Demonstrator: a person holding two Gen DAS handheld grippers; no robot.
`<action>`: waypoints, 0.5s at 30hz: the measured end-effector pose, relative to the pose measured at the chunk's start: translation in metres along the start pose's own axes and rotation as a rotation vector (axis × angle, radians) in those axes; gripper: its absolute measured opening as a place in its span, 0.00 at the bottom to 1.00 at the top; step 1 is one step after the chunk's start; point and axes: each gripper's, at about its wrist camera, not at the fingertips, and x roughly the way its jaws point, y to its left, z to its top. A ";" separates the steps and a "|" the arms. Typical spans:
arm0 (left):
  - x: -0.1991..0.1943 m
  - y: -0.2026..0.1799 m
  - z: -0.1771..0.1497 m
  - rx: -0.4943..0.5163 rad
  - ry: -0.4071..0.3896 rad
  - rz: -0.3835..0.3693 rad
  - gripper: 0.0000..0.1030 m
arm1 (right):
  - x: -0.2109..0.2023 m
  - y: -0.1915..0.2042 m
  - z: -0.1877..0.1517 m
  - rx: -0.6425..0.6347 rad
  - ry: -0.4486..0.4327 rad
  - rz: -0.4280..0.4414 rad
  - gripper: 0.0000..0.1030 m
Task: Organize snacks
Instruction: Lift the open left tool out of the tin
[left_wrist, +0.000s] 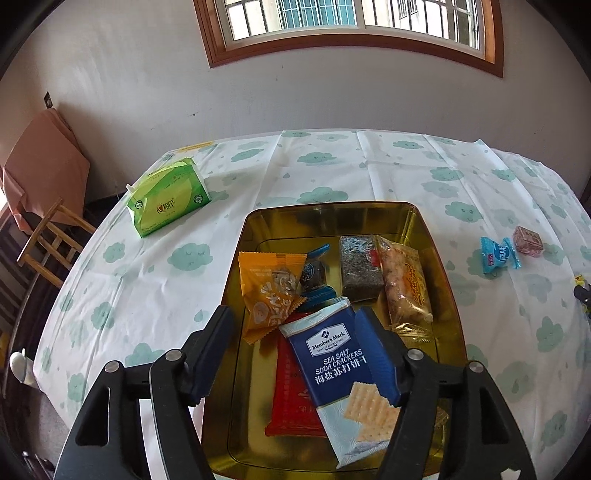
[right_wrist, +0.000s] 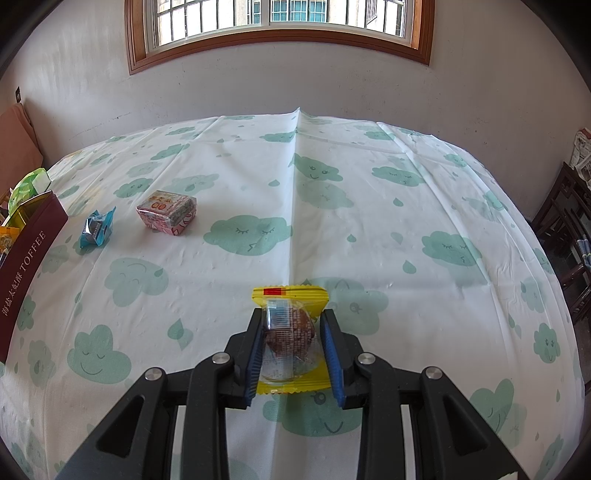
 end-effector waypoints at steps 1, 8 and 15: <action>-0.003 0.000 -0.002 -0.007 -0.003 -0.008 0.65 | 0.000 0.000 0.000 0.000 0.000 0.000 0.30; -0.023 -0.010 -0.015 -0.001 -0.034 -0.030 0.69 | 0.000 0.000 0.000 0.000 0.000 0.000 0.30; -0.035 -0.019 -0.022 0.020 -0.065 -0.032 0.72 | 0.000 -0.001 0.000 -0.004 0.000 -0.005 0.30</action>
